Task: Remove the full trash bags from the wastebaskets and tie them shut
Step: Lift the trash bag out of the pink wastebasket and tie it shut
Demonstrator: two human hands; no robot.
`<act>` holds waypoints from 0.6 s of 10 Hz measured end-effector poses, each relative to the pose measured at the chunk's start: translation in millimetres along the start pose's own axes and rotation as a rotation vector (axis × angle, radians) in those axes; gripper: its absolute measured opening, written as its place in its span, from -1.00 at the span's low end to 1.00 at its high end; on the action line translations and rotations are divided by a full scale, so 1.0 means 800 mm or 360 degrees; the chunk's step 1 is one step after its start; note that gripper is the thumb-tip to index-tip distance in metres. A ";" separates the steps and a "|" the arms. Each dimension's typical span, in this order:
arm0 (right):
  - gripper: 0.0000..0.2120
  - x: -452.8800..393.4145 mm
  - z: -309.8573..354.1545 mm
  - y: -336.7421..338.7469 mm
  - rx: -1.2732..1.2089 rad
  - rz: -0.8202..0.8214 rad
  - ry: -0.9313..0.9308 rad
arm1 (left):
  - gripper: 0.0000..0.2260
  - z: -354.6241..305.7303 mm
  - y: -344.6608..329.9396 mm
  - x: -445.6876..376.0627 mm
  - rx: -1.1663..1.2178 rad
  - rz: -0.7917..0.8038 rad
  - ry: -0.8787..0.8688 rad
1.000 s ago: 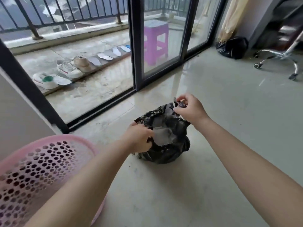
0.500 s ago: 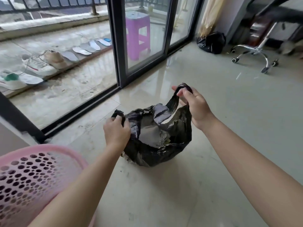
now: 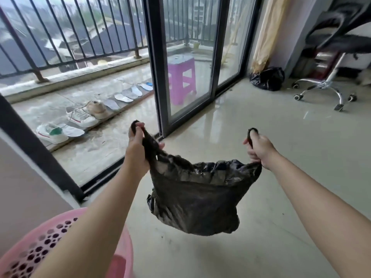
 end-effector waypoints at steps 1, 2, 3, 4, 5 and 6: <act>-0.63 0.006 -0.010 0.003 0.1004 0.0151 0.0072 | -0.79 0.025 0.013 0.012 -0.1059 0.0771 0.0451; -0.59 0.007 -0.023 0.012 0.1267 0.0159 0.0111 | -0.70 0.042 0.053 0.013 -0.3180 0.1370 0.0611; -0.55 0.016 -0.037 0.010 0.1226 -0.0015 0.0215 | -0.65 0.051 0.067 0.017 -0.3768 0.1254 0.0444; -0.50 0.017 -0.033 0.018 0.0801 -0.0511 0.0251 | -0.63 0.058 0.064 0.018 -0.3728 0.0788 0.0167; -0.57 0.020 -0.007 0.022 0.0296 -0.0649 0.0209 | -0.70 0.046 0.045 0.011 -0.3259 0.0482 0.0066; -0.68 0.034 0.025 -0.004 0.0164 -0.0351 0.0243 | -0.96 0.038 -0.010 0.014 -0.2345 0.0407 0.0156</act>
Point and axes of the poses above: each hand's wrist, its own x-axis away from the middle knuckle, its own y-axis out of the back of the hand, z = x × y, the point moved 1 cm from there along -x, towards the middle knuckle, and after that the axes turned 6 degrees about -y, right-handed, at the moved point
